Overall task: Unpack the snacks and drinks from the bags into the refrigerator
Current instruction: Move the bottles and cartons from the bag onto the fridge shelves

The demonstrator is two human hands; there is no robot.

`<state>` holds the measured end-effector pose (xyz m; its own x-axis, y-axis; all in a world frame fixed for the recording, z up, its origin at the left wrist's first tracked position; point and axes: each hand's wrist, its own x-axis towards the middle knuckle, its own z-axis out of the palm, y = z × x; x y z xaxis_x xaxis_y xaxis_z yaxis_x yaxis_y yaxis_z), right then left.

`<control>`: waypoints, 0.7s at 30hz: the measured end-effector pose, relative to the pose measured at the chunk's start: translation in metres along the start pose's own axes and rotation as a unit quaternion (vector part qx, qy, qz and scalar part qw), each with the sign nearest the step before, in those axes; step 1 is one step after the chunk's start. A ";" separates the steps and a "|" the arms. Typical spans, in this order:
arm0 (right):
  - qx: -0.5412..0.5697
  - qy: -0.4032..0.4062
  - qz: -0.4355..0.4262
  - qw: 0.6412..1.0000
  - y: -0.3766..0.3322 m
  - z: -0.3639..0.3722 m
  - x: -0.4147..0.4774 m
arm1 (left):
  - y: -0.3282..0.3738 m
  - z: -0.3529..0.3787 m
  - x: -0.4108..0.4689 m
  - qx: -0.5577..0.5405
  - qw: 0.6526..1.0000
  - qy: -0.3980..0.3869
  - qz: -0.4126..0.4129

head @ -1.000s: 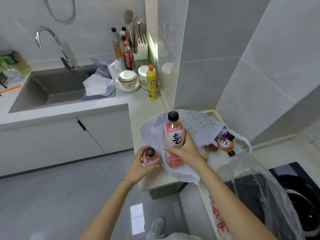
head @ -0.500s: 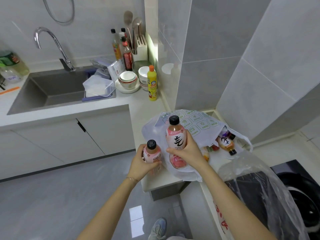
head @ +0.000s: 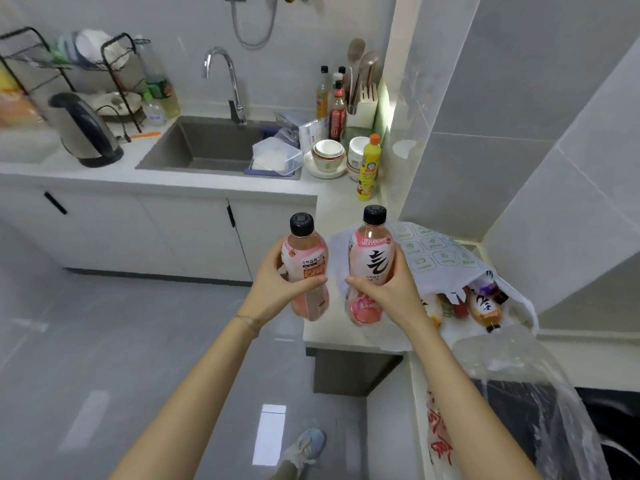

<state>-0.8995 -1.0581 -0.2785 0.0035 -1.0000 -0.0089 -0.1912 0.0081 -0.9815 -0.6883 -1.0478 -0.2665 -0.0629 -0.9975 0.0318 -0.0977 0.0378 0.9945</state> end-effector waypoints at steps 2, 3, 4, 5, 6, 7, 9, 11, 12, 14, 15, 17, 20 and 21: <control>0.003 -0.039 -0.025 0.999 -0.013 0.013 -0.010 | 0.006 -0.013 -0.029 -0.003 0.999 0.038 0.001; 0.004 -0.061 -0.037 0.997 -0.019 0.021 -0.015 | 0.009 -0.020 -0.042 0.000 0.998 0.057 0.002; 0.004 -0.084 -0.046 0.995 -0.025 0.031 -0.021 | 0.012 -0.027 -0.056 0.002 0.997 0.078 0.004; 0.006 -0.107 -0.055 0.993 -0.032 0.041 -0.027 | 0.016 -0.035 -0.070 0.006 0.995 0.100 0.007; 0.010 -0.130 -0.064 0.989 -0.039 0.053 -0.032 | 0.021 -0.042 -0.084 0.010 0.992 0.124 0.012; 0.014 -0.153 -0.074 0.985 -0.046 0.066 -0.038 | 0.026 -0.051 -0.099 0.015 0.989 0.146 0.019; 0.020 -0.195 -0.094 0.976 -0.058 0.092 -0.050 | 0.039 -0.066 -0.126 0.027 0.981 0.187 0.032; 0.024 -0.232 -0.116 0.965 -0.072 0.119 -0.066 | 0.050 -0.086 -0.156 0.033 0.970 0.236 0.041; 0.025 -0.251 -0.126 0.959 -0.079 0.132 -0.075 | 0.055 -0.096 -0.173 0.036 0.964 0.260 0.044; 0.028 -0.287 -0.142 0.947 -0.092 0.157 -0.095 | 0.063 -0.116 -0.208 0.045 0.951 0.303 0.048; 0.031 -0.304 -0.147 0.941 -0.098 0.169 -0.106 | 0.066 -0.126 -0.226 0.050 0.944 0.323 0.049; 0.041 -0.334 -0.157 0.928 -0.108 0.192 -0.128 | 0.072 -0.144 -0.262 0.055 0.930 0.359 0.049; 0.054 -0.379 -0.171 0.908 -0.126 0.232 -0.169 | 0.080 -0.169 -0.325 0.070 0.912 0.401 0.049; 0.060 -0.395 -0.175 0.900 -0.133 0.246 -0.187 | 0.083 -0.177 -0.349 0.079 0.906 0.413 0.048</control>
<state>-0.6331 -0.8712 -0.1932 0.7484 -0.6267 0.2174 0.0637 -0.2583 -0.9640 -0.4988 -0.7073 -0.1770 0.6798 -0.6906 0.2468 -0.2768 0.0700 0.9584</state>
